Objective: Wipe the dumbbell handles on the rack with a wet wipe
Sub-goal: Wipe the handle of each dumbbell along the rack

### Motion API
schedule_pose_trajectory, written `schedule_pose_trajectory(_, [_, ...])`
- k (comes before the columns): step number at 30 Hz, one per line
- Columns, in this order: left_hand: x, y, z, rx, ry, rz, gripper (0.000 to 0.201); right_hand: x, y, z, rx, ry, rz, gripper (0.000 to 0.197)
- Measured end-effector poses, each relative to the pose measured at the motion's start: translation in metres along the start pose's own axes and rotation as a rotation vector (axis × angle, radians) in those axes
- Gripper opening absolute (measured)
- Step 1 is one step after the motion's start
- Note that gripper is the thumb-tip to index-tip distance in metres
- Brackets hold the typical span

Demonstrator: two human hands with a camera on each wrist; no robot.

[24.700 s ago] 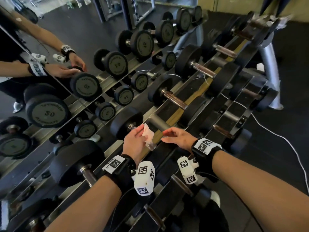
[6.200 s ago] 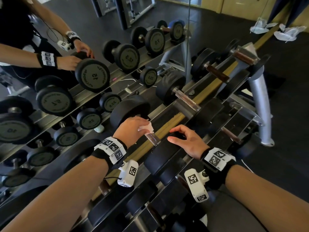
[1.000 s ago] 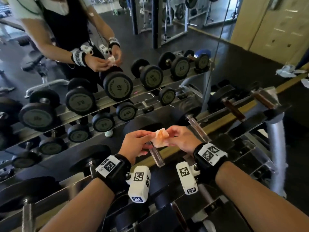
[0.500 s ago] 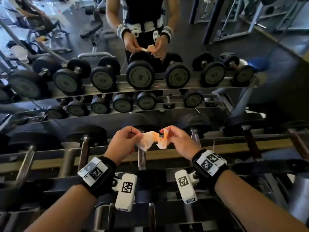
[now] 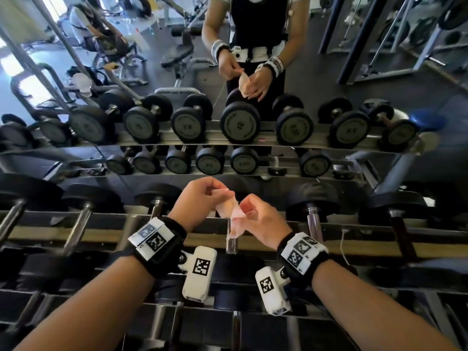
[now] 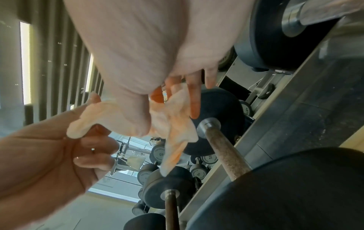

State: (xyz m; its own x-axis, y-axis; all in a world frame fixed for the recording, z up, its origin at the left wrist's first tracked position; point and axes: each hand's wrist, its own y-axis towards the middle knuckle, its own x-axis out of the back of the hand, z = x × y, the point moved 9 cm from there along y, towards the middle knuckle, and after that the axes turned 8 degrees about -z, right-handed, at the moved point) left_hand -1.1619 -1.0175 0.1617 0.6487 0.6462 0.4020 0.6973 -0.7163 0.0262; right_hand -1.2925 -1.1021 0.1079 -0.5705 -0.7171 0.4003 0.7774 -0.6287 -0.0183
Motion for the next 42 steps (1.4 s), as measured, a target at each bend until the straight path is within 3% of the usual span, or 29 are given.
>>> schedule_pose_trajectory(2, [0.009,-0.002,-0.001,0.003,-0.017,-0.01,0.019,0.0,0.0,0.008,0.04,-0.055,-0.016,0.011])
schedule_pose_trajectory(6, [0.04,0.004,0.006,0.054,-0.103,-0.147,0.018,-0.003,-0.002,0.016,0.042,0.051,0.046,0.02])
schedule_pose_trajectory(9, [0.062,0.005,0.007,-0.03,0.114,-0.286,0.026,-0.003,-0.001,0.024,0.03,0.189,0.05,0.016])
schedule_pose_trajectory(11, [0.064,-0.003,-0.001,-0.146,0.232,-0.313,0.02,-0.002,0.001,0.027,0.021,0.254,0.035,0.015])
schedule_pose_trajectory(14, [0.049,-0.016,0.003,-0.195,0.164,-0.225,0.007,-0.005,0.003,0.028,-0.006,0.265,0.04,0.019])
schedule_pose_trajectory(16, [0.037,-0.021,0.017,-0.094,0.018,-0.124,0.009,-0.009,0.002,0.028,-0.022,0.269,0.061,0.025])
schedule_pose_trajectory(18, [0.015,-0.027,0.033,0.071,-0.144,0.092,0.02,-0.011,0.001,0.028,-0.018,0.253,0.071,0.022])
schedule_pose_trajectory(20, [0.002,-0.032,0.045,0.139,-0.155,0.22,0.028,-0.01,0.001,0.027,-0.016,0.24,0.052,0.017])
schedule_pose_trajectory(23, [0.002,-0.029,0.057,0.172,-0.107,0.176,0.028,-0.004,0.0,0.024,-0.012,0.183,-0.023,0.016])
schedule_pose_trajectory(26, [-0.005,-0.027,0.057,0.208,-0.184,0.173,0.009,0.001,-0.002,0.018,-0.008,0.095,-0.062,0.047])
schedule_pose_trajectory(29, [-0.016,-0.029,0.05,0.218,-0.279,0.207,0.002,-0.003,-0.003,0.009,-0.056,0.121,0.014,0.076])
schedule_pose_trajectory(32, [-0.018,-0.03,0.049,0.218,-0.326,0.123,0.004,-0.013,-0.006,-0.003,-0.175,0.269,0.136,0.055])
schedule_pose_trajectory(35, [-0.019,-0.029,0.055,0.249,-0.362,-0.01,0.007,-0.012,-0.009,-0.013,-0.192,0.276,0.079,0.034])
schedule_pose_trajectory(38, [-0.02,-0.033,0.065,0.253,-0.259,-0.1,0.009,-0.003,-0.012,-0.03,-0.276,0.463,-0.038,0.028])
schedule_pose_trajectory(42, [-0.03,-0.039,0.071,0.219,-0.15,-0.126,0.01,0.0,-0.016,-0.039,-0.357,0.611,-0.033,0.029])
